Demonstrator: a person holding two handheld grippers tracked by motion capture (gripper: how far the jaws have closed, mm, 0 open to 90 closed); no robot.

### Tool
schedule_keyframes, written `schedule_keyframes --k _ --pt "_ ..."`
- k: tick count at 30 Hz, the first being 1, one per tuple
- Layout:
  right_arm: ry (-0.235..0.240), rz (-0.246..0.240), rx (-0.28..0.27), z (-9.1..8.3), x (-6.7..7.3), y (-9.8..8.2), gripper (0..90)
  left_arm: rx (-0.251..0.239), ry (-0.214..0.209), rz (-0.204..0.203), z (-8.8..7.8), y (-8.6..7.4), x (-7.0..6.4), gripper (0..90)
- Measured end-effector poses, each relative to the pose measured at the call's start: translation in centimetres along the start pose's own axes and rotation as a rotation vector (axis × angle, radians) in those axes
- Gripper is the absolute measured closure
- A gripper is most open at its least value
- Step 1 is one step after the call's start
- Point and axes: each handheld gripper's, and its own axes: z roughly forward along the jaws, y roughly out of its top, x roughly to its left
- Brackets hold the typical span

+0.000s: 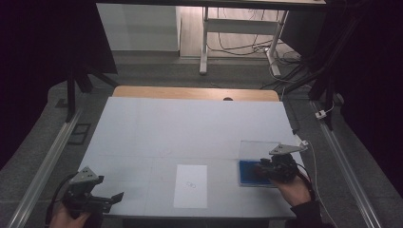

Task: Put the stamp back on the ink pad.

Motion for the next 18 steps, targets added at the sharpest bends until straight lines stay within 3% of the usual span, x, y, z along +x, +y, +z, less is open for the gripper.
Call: schedule_keyframes --k 4,9,13,18 --pt "0.022 0.017 -0.021 -0.32 0.01 0.06 45.5 -0.001 -0.001 -0.001 -0.01 0.00 0.02 3.7" --pt "0.009 0.028 -0.032 -0.54 0.29 0.11 25.8 -0.001 -0.001 -0.001 -0.01 0.00 0.02 3.7" --pt "-0.008 0.071 -0.041 -0.45 0.49 0.20 5.0 0.000 0.000 0.000 0.00 0.01 0.01 3.7" --pt "-0.007 0.091 -0.074 -0.88 0.81 0.36 0.0 0.000 0.001 -0.001 0.00 0.00 0.03 3.7"
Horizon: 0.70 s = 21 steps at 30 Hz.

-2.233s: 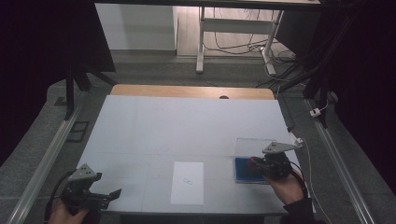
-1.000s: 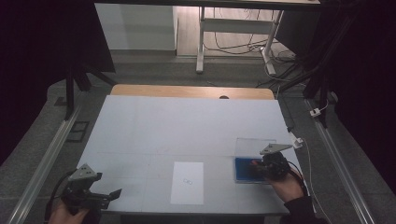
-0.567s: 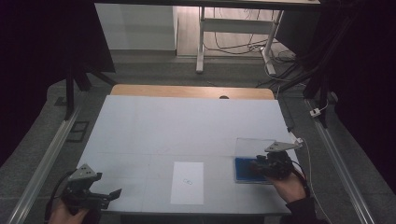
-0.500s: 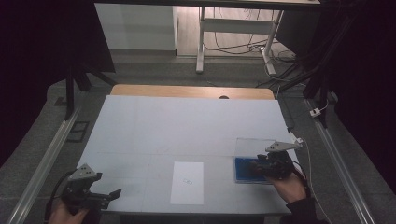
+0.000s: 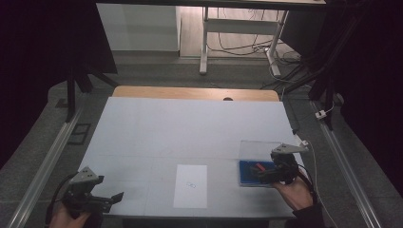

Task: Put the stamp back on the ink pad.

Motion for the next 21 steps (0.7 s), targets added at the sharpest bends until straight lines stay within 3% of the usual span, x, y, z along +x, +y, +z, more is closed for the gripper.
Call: schedule_keyframes --k 21 --pt "-0.012 -0.007 -0.066 -3.3 1.6 -1.6 0.0 0.001 0.001 -0.002 0.0 0.0 0.0 3.6"
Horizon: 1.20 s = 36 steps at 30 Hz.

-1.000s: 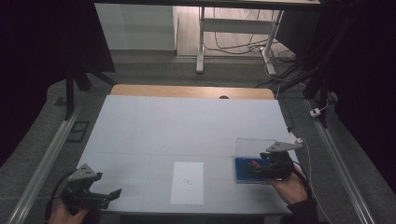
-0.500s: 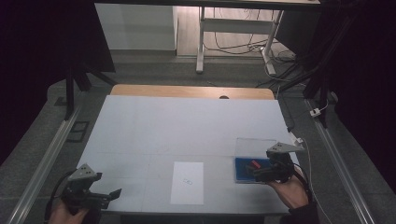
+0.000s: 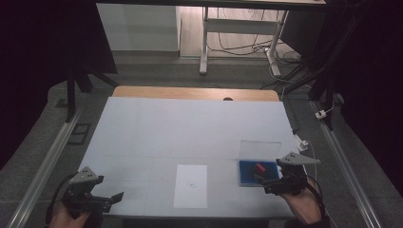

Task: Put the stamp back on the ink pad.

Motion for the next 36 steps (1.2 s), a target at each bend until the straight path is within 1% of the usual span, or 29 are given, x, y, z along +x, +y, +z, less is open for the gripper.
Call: schedule_keyframes --k 12,15,17,21,22,26,27,28,30,31,33,36 --pt "-0.022 0.050 -0.012 -2.1 -0.1 -1.8 0.0 -0.006 -0.004 -0.002 -0.1 0.0 0.0 3.4" --pt "-0.037 0.067 -0.007 -2.6 -0.2 -2.4 0.0 -0.006 -0.004 -0.001 -0.1 0.0 0.0 3.3" --pt "-0.038 0.085 -0.008 -2.9 -0.2 -2.8 0.0 -0.007 -0.004 0.002 -0.1 0.0 0.0 3.3" --pt "-0.040 0.102 0.013 -3.3 -0.2 -3.4 0.0 -0.009 -0.008 0.007 -0.1 -0.1 -0.1 3.2" --pt "-0.038 0.106 0.016 -3.4 -0.2 -3.6 0.0 -0.011 -0.012 0.013 -0.1 -0.1 -0.1 3.1" --pt "-0.035 0.106 0.036 -3.5 -0.1 -4.0 0.0 -0.013 -0.008 0.024 -0.1 -0.1 -0.2 2.8" --pt "-0.032 0.105 0.057 -3.5 0.0 -4.2 0.0 -0.014 -0.011 0.031 -0.2 -0.1 -0.2 2.7" --pt "-0.033 0.103 0.061 -3.6 0.0 -4.2 0.0 -0.014 -0.010 0.033 -0.2 -0.1 -0.3 2.7" --pt "-0.036 0.102 0.064 -3.6 0.2 -4.3 0.0 -0.014 -0.011 0.035 -0.1 -0.1 -0.3 2.6" --pt "-0.039 0.097 0.081 -3.5 0.2 -4.3 0.0 -0.014 -0.011 0.035 -0.1 -0.1 -0.3 2.5" --pt "-0.039 0.086 0.091 -3.4 0.3 -4.2 0.0 -0.013 -0.010 0.034 -0.1 -0.1 -0.3 2.5" --pt "-0.045 0.078 0.097 -3.3 0.4 -4.2 0.0 -0.016 -0.014 0.034 -0.1 -0.1 -0.2 2.3"
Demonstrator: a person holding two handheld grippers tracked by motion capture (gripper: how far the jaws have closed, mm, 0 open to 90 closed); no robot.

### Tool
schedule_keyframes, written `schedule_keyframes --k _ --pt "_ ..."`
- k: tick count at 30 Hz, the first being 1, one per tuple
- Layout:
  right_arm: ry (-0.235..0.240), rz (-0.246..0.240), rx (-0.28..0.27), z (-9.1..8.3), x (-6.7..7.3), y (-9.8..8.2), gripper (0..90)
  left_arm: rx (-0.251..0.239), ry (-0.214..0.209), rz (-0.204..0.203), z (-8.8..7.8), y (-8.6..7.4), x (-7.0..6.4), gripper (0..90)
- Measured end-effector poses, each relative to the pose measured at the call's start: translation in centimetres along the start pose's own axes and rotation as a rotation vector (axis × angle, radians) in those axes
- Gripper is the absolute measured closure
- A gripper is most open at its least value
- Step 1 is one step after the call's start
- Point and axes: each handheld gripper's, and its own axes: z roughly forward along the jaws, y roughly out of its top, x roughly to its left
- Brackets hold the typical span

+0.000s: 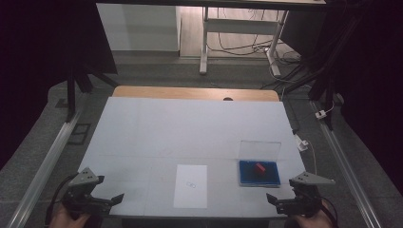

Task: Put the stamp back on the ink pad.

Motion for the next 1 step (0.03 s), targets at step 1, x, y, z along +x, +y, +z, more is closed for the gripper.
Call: schedule_keyframes --k 1 --pt "0.000 0.000 0.000 0.00 0.00 0.00 0.0 0.000 0.000 0.000 0.00 0.00 0.00 2.2"
